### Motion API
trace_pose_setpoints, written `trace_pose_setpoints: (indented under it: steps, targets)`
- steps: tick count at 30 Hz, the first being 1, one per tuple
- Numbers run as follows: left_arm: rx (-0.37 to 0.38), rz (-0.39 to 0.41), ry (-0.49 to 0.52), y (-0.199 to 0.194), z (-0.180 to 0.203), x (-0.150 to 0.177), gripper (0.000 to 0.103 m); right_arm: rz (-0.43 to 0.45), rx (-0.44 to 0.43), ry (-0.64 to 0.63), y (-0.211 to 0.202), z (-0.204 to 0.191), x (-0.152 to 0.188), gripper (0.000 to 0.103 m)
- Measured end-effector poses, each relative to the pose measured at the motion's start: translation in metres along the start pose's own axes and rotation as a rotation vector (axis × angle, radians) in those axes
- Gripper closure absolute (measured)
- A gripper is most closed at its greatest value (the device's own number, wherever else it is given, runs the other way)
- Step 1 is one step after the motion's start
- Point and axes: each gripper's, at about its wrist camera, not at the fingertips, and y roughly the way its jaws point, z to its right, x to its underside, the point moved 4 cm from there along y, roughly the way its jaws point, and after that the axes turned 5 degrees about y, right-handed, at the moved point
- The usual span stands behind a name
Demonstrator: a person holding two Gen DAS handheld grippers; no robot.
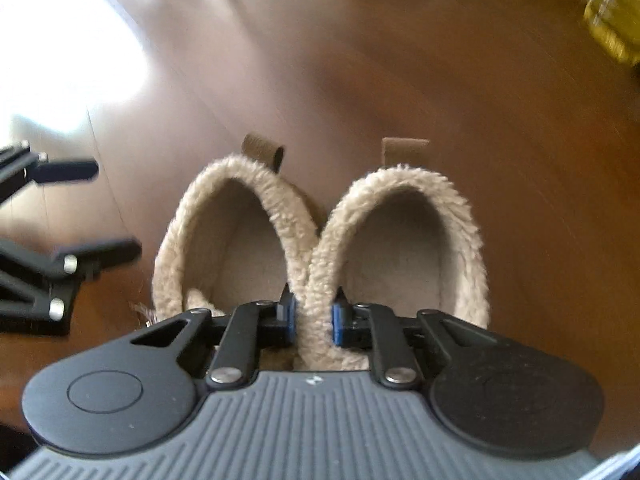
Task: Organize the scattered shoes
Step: 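Close the right tool on the collars of both brown slippers, then lift the brown slippers and carry them toward the chrome shelf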
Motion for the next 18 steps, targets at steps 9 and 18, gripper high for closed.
trace_pose_setpoints:
  steps: [9,18]
  targets:
    - [0.021,0.02,-0.039,0.037,-0.043,-0.03,0.017,-0.079,0.081,0.049,0.025,-0.009,-0.102,0.079]
    - [0.027,0.034,-0.027,0.03,-0.088,-0.045,0.017,0.002,0.119,0.014,0.02,-0.04,-0.126,0.09]
